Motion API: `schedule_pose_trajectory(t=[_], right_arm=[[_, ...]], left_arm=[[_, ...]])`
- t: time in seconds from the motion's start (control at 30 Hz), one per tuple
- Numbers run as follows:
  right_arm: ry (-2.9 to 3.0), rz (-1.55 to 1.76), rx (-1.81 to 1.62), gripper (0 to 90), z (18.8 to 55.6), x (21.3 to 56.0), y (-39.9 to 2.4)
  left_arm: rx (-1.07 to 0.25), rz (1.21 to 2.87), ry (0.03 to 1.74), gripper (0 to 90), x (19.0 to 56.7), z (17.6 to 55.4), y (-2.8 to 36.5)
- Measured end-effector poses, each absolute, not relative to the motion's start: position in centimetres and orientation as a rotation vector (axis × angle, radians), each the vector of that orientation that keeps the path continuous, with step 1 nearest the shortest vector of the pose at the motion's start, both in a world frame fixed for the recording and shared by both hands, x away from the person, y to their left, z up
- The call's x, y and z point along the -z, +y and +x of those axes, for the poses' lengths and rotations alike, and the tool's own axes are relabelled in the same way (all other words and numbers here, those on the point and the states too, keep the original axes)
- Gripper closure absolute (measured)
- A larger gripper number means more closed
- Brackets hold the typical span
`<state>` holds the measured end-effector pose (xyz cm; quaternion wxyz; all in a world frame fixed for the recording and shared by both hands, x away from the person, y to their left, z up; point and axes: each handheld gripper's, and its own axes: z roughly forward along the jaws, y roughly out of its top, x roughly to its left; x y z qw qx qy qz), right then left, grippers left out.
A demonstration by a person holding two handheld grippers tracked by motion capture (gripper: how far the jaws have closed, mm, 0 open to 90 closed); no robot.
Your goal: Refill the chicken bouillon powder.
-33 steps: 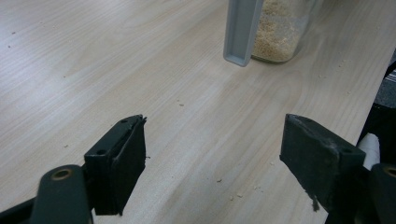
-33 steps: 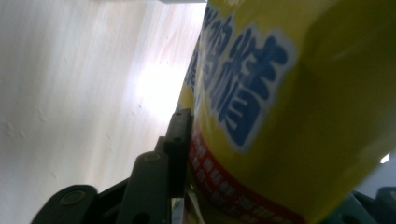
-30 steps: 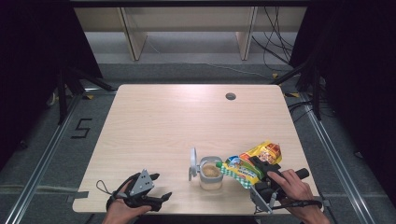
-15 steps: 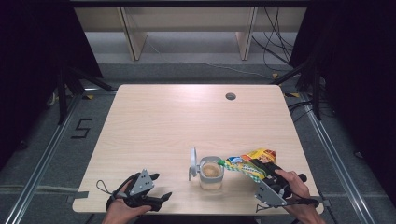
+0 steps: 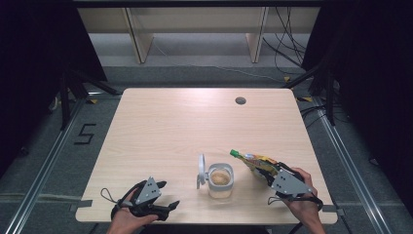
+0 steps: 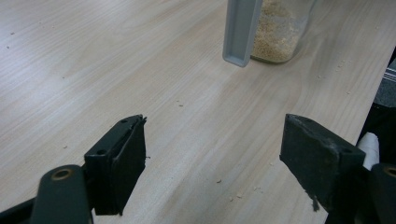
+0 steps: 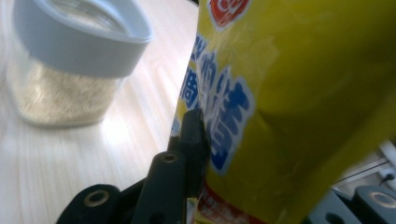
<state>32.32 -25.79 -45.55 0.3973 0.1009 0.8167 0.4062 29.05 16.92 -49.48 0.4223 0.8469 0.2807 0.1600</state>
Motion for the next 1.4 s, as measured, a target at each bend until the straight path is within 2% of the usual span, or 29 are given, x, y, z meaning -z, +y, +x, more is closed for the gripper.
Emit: schedule_pose_trajectory(t=[0.3,0.8,0.87,0.97,1.1,1.17,1.4], right_arm=[[1.981,0.572,-1.224,76.8,33.4,46.2,-28.4],[1.923,0.778,-1.274,72.6,32.8,46.8,-29.8],[1.911,0.788,-1.254,69.0,32.7,46.7,-29.8],[1.905,0.818,-1.230,56.1,32.5,46.6,-29.9],[1.891,0.892,-1.259,43.9,32.0,46.4,-30.5],[1.901,1.006,-1.299,40.1,31.1,46.3,-30.3],[1.917,1.103,-1.281,31.3,29.0,46.3,-29.8]], left_arm=[[-0.406,2.119,0.704,21.7,49.5,29.1,16.9],[-0.406,2.124,0.706,21.7,49.4,29.0,17.0],[-0.408,2.109,0.709,21.7,49.5,29.0,16.9],[-0.412,2.117,0.712,21.7,49.4,29.0,17.0],[-0.413,2.118,0.706,21.7,49.4,29.0,17.0],[-0.409,2.115,0.713,21.7,49.4,29.0,17.0],[-0.404,2.092,0.713,21.7,49.3,29.0,16.9]])
